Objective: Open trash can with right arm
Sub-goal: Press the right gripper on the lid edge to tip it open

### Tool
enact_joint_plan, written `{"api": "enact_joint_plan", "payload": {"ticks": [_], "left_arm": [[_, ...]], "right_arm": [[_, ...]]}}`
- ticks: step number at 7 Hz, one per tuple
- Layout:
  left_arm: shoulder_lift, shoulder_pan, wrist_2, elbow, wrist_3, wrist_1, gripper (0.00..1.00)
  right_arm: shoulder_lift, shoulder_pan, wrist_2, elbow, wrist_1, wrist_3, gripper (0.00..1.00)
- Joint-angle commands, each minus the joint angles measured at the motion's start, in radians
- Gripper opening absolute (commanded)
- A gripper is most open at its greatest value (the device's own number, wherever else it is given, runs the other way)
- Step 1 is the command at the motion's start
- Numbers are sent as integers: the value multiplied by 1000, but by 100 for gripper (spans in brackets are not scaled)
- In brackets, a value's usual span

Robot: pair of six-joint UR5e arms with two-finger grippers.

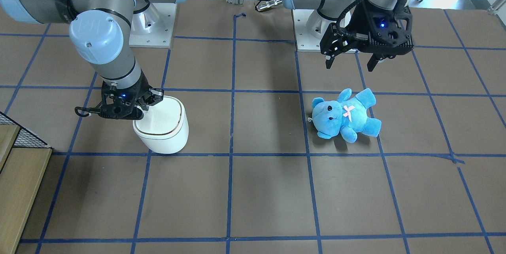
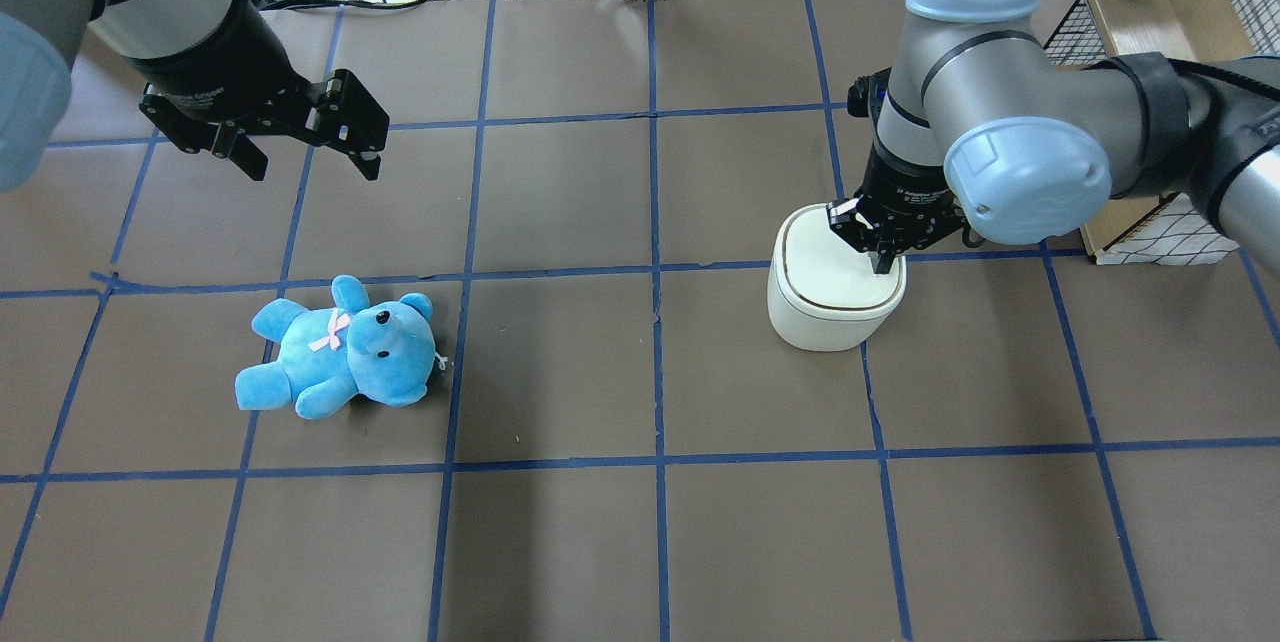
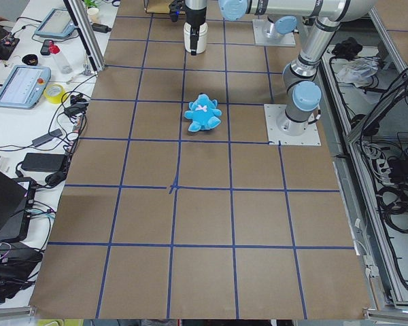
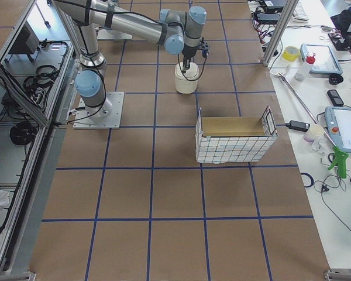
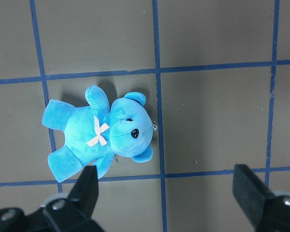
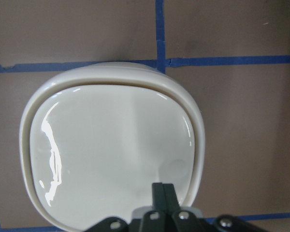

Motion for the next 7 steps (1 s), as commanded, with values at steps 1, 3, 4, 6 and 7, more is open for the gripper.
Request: {"api": "enact_joint_plan", "payload": {"ticks": [1,3,4,6,7], "left_arm": [[0,0,0,0,0,0,100],[0,0,2,0,0,0,100],[0,0,0,0,0,0,100],[0,0,0,0,0,0,100],[0,0,0,0,0,0,100]], "right_arm": [[12,0,3,8,-15,0,0],[6,2,-5,-1,-12,1,0],[-20,0,-3,-12,-2,7,37],[-123,-1,10,-41,5,9,100],[-126,2,17,-137,7,9,100]]}}
